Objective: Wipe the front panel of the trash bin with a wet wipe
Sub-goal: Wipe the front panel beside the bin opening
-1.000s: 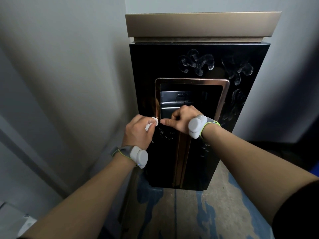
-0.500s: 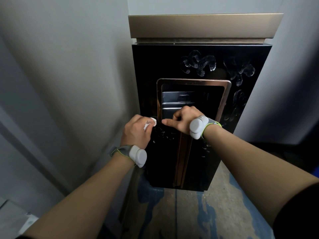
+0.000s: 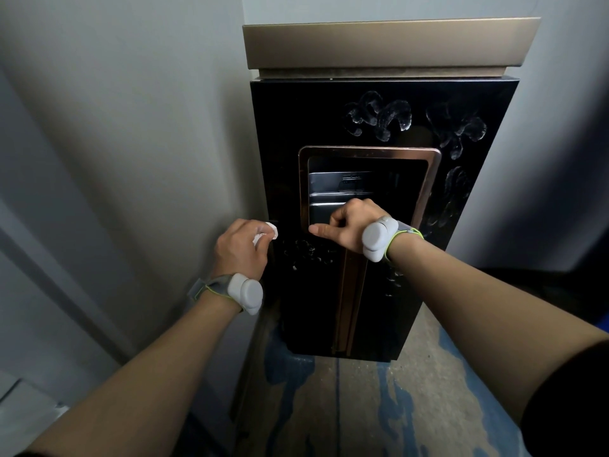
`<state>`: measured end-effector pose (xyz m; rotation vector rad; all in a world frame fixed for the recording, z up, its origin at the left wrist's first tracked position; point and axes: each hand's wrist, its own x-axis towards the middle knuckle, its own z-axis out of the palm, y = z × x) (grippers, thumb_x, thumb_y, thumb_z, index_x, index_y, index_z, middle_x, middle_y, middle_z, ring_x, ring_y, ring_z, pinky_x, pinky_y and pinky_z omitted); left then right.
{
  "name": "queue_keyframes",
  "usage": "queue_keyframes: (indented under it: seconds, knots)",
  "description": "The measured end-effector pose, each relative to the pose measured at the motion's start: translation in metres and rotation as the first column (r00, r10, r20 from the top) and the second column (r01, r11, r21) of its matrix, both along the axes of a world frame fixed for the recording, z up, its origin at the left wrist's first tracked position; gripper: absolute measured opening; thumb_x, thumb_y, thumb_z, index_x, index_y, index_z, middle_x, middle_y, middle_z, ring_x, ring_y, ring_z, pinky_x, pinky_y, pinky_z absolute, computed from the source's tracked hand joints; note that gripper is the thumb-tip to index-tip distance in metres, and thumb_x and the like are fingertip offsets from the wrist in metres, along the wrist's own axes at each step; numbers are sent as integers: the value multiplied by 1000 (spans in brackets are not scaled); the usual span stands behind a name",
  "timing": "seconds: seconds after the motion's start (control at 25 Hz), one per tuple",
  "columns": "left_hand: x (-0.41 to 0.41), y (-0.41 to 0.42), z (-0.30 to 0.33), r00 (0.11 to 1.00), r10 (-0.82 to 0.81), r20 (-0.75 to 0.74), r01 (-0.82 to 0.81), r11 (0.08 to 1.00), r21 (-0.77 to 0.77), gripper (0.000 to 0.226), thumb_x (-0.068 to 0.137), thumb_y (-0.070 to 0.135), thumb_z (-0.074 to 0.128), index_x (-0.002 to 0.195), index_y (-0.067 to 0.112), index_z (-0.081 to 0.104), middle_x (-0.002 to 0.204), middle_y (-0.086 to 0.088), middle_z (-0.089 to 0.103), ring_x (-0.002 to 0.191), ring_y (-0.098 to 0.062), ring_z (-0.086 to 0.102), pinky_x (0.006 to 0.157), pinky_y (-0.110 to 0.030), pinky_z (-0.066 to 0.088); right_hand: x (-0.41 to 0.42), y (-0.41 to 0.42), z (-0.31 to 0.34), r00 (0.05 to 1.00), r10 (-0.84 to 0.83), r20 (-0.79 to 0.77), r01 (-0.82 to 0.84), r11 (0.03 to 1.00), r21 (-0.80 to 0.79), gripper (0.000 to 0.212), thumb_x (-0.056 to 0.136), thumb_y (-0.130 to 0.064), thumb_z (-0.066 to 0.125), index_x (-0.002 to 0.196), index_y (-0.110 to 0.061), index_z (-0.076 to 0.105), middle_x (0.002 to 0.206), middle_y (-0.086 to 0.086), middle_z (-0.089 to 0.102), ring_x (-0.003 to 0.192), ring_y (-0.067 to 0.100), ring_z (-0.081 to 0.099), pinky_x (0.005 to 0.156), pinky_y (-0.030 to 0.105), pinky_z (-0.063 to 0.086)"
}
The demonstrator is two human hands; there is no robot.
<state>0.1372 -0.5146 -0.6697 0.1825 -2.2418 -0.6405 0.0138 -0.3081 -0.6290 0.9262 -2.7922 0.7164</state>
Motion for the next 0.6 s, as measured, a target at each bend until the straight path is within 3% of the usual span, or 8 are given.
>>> queue_keyframes:
  seconds: [0.16, 0.32, 0.48, 0.6]
  knots:
    - [5, -5, 1, 1000, 11, -27, -10, 1000, 30, 5, 80, 12, 77, 84, 16, 77, 87, -2, 71, 81, -22, 67, 74, -11, 39, 0, 0, 0, 1000, 9, -17, -9, 1000, 6, 61, 68, -88, 51, 62, -30, 66, 41, -17, 54, 56, 4, 56, 52, 19, 37]
    - [11, 6, 3, 998, -35, -43, 36, 999, 32, 5, 80, 17, 77, 83, 20, 75, 84, 4, 67, 76, -11, 62, 71, -8, 39, 2, 0, -1, 999, 22, -41, -21, 1000, 18, 61, 71, -86, 50, 60, -28, 65, 43, -22, 53, 55, 5, 56, 52, 21, 38]
    - [9, 22, 4, 995, -82, -58, 87, 992, 94, 8, 80, 17, 75, 85, 23, 74, 85, 7, 65, 74, -3, 59, 69, 0, 38, 0, 2, -1, 997, 44, -57, -44, 999, 12, 64, 85, -73, 47, 59, -16, 60, 39, -3, 46, 50, 15, 53, 51, 25, 41]
    - [6, 32, 3, 990, -130, -58, 136, 984, 114, 10, 80, 18, 75, 88, 22, 74, 86, 8, 66, 75, -2, 61, 70, -1, 41, -2, 2, -1, 993, 61, -104, -56, 997, 49, 57, 92, -60, 47, 61, -15, 59, 49, 1, 53, 55, 21, 55, 55, 26, 42]
